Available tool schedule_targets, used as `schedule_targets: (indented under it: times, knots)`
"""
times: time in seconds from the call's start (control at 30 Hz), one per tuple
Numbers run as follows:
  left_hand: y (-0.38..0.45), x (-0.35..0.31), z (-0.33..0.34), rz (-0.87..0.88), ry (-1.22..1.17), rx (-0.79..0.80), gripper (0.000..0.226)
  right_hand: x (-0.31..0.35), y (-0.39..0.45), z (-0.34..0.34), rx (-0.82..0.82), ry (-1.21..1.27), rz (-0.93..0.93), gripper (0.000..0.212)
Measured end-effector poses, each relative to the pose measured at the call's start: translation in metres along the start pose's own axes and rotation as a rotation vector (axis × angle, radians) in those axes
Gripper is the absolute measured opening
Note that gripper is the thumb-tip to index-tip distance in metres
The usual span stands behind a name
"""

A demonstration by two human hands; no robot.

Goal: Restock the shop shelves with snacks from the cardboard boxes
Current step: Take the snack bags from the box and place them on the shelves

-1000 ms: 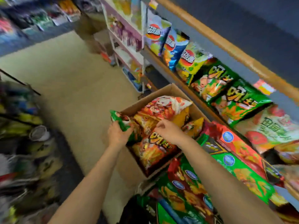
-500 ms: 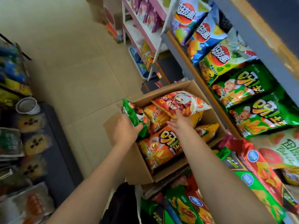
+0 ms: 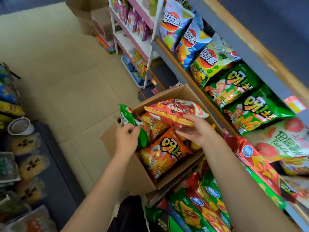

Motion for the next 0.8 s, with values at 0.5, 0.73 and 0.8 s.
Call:
schedule_targets:
  times: [0.5, 0.73, 0.8]
  knots:
    - [-0.093, -0.170, -0.013, 0.422, -0.375, 0.248, 0.035, 0.010, -0.146, -0.168, 0.371, 0.032, -0.516, 0.074]
    - [-0.151, -0.186, 0.023, 0.394, -0.387, 0.556, 0.038, -0.018, -0.152, -0.213, 0.168, 0.225, -0.343, 0.109]
    - [-0.166, -0.192, 0.034, 0.403, -0.421, 0.621, 0.039, -0.030, -0.149, -0.222, 0.109, 0.315, -0.273, 0.113]
Point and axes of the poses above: each hand's wrist, its own y-axis towards the middle knuckle, its own z-axis out of the palm, x = y × z, the point moved 6 cm from there along y, towards the middle knuckle, and after that the axes turned 10 degrees about -x, right-handed, at the moved point
